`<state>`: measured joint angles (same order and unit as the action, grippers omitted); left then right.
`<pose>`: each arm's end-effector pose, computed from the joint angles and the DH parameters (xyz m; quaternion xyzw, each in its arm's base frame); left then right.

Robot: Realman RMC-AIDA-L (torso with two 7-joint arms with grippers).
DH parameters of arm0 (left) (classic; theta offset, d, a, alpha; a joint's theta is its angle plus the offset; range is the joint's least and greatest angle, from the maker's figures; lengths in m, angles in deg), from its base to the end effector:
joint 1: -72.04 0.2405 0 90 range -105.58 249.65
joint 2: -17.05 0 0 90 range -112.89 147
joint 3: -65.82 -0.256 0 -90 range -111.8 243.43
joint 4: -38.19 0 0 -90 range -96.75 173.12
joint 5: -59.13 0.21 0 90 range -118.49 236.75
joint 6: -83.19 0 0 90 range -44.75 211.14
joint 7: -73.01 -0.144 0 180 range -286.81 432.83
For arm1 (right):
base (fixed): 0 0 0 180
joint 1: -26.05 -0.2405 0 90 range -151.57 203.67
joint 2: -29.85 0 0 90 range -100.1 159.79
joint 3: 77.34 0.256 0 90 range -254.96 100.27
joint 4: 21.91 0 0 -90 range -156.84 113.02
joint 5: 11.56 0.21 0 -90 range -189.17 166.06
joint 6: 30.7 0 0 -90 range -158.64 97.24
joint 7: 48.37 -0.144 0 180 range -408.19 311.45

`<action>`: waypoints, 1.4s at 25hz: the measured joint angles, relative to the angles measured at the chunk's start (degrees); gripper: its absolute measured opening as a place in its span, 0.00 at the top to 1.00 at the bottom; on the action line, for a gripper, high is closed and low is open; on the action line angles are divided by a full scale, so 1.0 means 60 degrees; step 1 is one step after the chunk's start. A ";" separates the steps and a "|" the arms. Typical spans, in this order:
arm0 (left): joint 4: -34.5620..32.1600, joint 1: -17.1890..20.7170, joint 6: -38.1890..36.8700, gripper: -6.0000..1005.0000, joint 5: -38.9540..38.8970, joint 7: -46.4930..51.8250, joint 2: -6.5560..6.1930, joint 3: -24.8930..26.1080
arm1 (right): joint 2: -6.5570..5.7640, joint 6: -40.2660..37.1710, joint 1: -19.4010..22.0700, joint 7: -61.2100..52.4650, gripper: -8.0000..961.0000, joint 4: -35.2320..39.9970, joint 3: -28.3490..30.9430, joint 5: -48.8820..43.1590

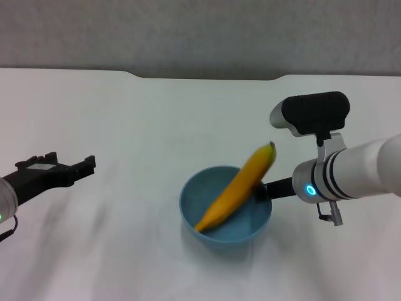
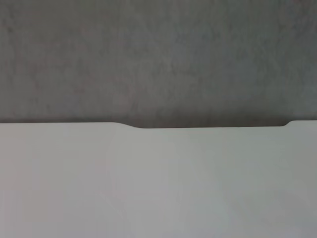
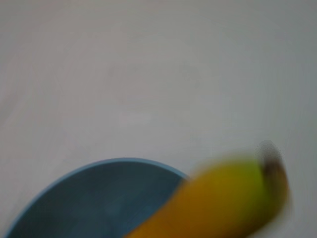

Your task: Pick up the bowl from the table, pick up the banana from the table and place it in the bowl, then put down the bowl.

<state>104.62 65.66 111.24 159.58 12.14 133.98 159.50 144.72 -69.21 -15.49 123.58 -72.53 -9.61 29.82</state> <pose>-0.3009 0.3433 0.0166 -0.7818 -0.4122 -0.1626 0.4386 0.1943 0.3977 -0.0960 -0.8237 0.4772 -0.0297 0.3049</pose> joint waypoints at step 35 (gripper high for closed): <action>-0.0432 0.0515 -0.0991 0.10 -0.1122 -0.1304 0.0035 -0.0181 | -0.0008 0.5577 0.5562 -0.0258 0.06 -0.3539 -0.0103 -0.4886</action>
<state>102.03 68.74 105.30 152.85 4.32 134.19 158.42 144.67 -35.75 17.89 122.03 -93.77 -10.23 0.51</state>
